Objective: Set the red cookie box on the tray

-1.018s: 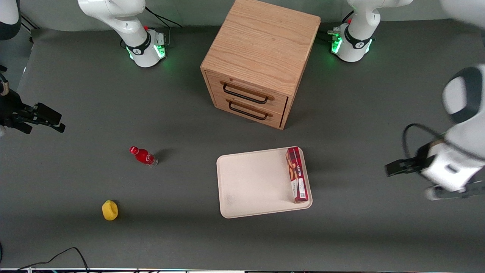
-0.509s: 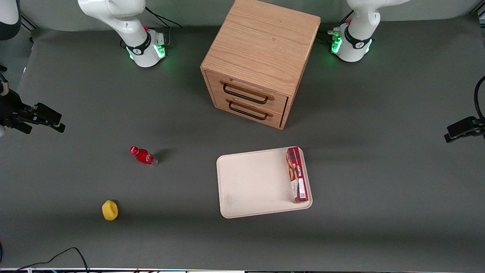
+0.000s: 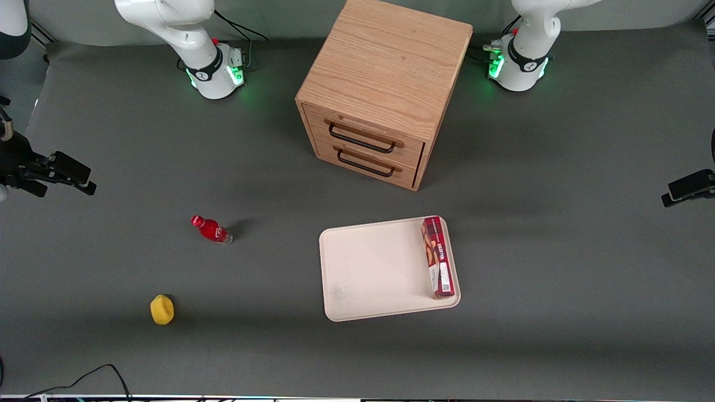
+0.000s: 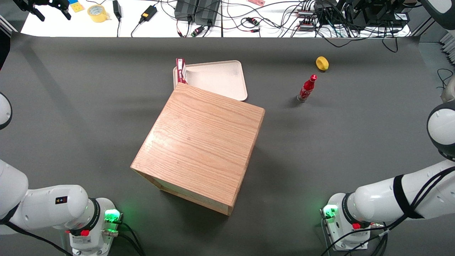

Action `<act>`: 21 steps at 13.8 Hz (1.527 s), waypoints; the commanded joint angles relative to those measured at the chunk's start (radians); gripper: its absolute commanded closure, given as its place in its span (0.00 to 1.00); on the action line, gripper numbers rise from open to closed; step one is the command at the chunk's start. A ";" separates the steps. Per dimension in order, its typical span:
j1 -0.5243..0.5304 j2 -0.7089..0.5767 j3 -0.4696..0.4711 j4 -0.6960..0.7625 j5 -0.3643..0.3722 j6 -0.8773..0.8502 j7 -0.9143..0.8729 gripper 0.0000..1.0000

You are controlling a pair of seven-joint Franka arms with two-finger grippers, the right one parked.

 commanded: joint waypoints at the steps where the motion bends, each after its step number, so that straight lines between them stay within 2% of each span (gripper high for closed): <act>1: -0.008 -0.011 -0.006 -0.014 -0.015 -0.004 0.018 0.00; 10: -0.035 -0.010 -0.011 -0.011 -0.013 -0.006 0.003 0.00; 13: -0.099 -0.011 0.004 -0.017 -0.001 -0.003 -0.005 0.00; 15: -0.261 -0.017 0.195 -0.025 -0.015 -0.003 0.009 0.00; 17: -0.359 -0.025 0.305 -0.041 -0.016 0.006 0.017 0.00; 21: -0.353 -0.022 0.304 -0.038 -0.016 -0.006 0.018 0.00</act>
